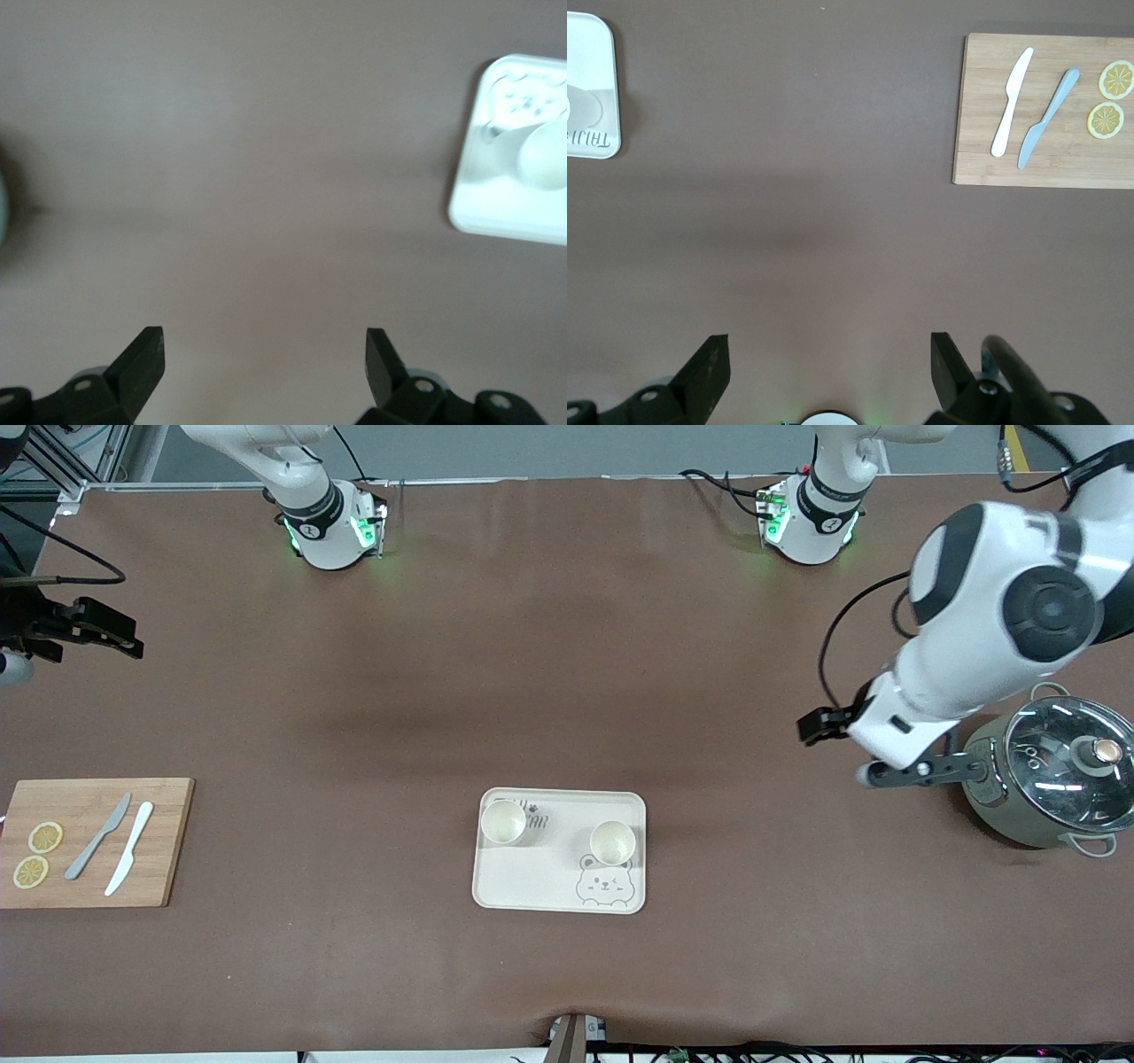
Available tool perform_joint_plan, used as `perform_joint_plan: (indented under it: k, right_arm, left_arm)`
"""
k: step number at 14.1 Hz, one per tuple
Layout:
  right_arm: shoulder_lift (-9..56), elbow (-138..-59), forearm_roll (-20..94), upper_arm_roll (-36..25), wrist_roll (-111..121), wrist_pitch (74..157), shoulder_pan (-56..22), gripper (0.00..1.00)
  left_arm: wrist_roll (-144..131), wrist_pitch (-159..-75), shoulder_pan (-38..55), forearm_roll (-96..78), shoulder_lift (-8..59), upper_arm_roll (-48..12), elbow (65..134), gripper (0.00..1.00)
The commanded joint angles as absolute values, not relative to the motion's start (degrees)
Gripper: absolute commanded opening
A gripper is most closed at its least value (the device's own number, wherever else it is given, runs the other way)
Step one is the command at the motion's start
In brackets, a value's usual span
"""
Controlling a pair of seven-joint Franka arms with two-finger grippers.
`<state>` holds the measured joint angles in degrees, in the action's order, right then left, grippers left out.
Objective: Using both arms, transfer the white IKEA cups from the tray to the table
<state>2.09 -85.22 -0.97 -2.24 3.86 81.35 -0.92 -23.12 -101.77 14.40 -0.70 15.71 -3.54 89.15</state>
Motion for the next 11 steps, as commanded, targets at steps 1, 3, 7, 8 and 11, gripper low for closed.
perform_joint_plan:
  k: [1, 3, 7, 8, 11]
  right_arm:
    - [2.2, -84.64, -1.41, -1.93, 3.69, 80.86, 0.35, 1.0]
    - [2.55, -84.64, -1.49, -1.93, 3.78, 80.86, 0.44, 1.0]
    - [2.72, -84.73, -1.41, -1.93, 3.69, 81.03, 0.97, 1.0]
    - [2.72, -84.73, -1.41, -1.93, 3.69, 81.04, 1.23, 1.0]
    - [4.39, -84.55, -1.76, -1.85, 3.95, 81.3, 0.97, 1.0]
  left_arm:
    - [-29.25, -107.46, 18.97, -1.41, 19.93, -3.6, 87.63, 1.0]
    - [-31.98, -112.21, 21.0, -1.41, 23.45, -3.6, 87.54, 1.0]
    - [-40.49, -121.78, 27.58, -1.32, 33.55, -3.43, 83.77, 1.0]
    - [-42.17, -125.64, 28.55, -1.32, 35.92, -3.43, 83.67, 1.0]
    - [-42.98, -135.14, 28.83, -1.41, 40.15, -3.34, 83.67, 0.96]
